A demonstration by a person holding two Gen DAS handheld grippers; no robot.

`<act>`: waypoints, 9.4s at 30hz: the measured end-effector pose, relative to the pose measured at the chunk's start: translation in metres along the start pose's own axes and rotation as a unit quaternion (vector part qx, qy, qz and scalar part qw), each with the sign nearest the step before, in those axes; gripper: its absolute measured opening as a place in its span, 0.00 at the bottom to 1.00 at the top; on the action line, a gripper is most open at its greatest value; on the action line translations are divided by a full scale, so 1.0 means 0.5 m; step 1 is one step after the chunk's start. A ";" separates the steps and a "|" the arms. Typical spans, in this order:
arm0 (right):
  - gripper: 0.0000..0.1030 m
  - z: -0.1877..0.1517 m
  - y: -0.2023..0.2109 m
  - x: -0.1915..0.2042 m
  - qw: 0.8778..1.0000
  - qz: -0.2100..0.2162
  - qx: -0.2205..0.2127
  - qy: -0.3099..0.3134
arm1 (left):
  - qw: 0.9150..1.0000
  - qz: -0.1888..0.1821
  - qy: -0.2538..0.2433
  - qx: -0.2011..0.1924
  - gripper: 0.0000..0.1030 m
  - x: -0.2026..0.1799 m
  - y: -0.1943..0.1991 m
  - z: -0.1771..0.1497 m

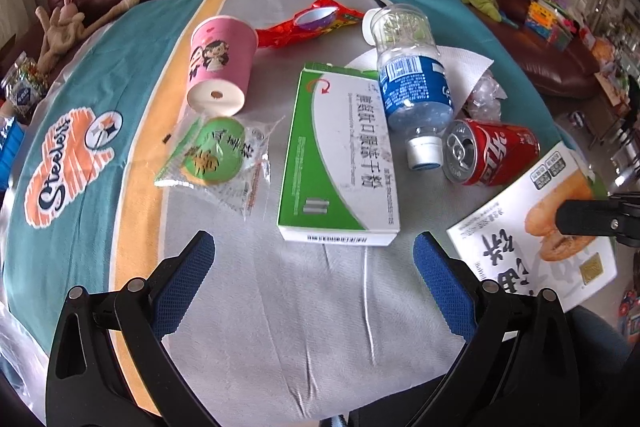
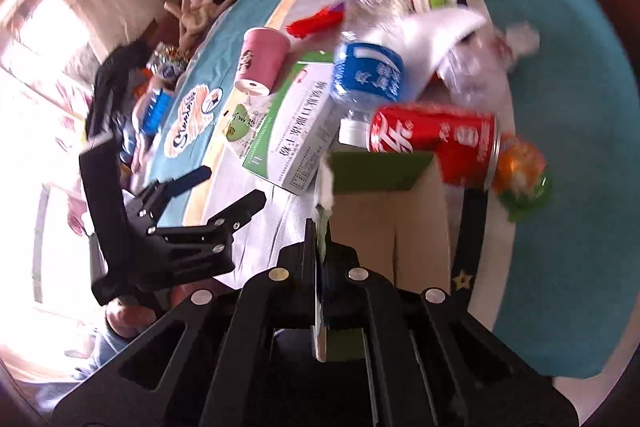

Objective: Collect trash
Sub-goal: 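Grasp the green medicine box with the left tool while the right tool grasps the sandwich box, then carry both boxes over the teal bin and open both tools to drop them, then return both tools to the table and reach toward the water bottle, then grasp the water bottle with the left tool while the right tool grasps the Coke can, then carry the bottle and can over the bin and open both tools to drop them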

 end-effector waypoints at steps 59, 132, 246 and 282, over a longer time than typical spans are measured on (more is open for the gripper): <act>0.02 -0.047 0.539 -0.649 0.924 -0.148 -0.240 -0.256 | 0.947 -0.167 -0.272 0.037 0.71 -0.759 -0.053 0.183; 0.80 0.098 0.247 -0.471 0.966 -0.229 -0.016 -0.123 | 0.989 -0.091 -0.114 0.027 0.94 -0.281 -0.068 0.223; 0.40 -0.059 0.439 -0.692 0.951 -0.147 -0.134 -0.236 | 0.949 -0.163 -0.269 0.027 0.65 -0.699 -0.074 0.219; 0.40 -0.150 0.369 -0.963 0.927 -0.120 -0.093 -0.344 | 0.930 -0.125 -0.318 0.139 0.76 -0.982 -0.331 0.208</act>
Point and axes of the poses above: each gripper's, at about its wrist camera, not at the fingertips, and y roughly against the way its jaws point, x to its left, z to its top, the point moved 8 cm from there along -y, roughly the way its jaws point, and after that the axes turned 4 degrees about x, right-handed, at the moved point
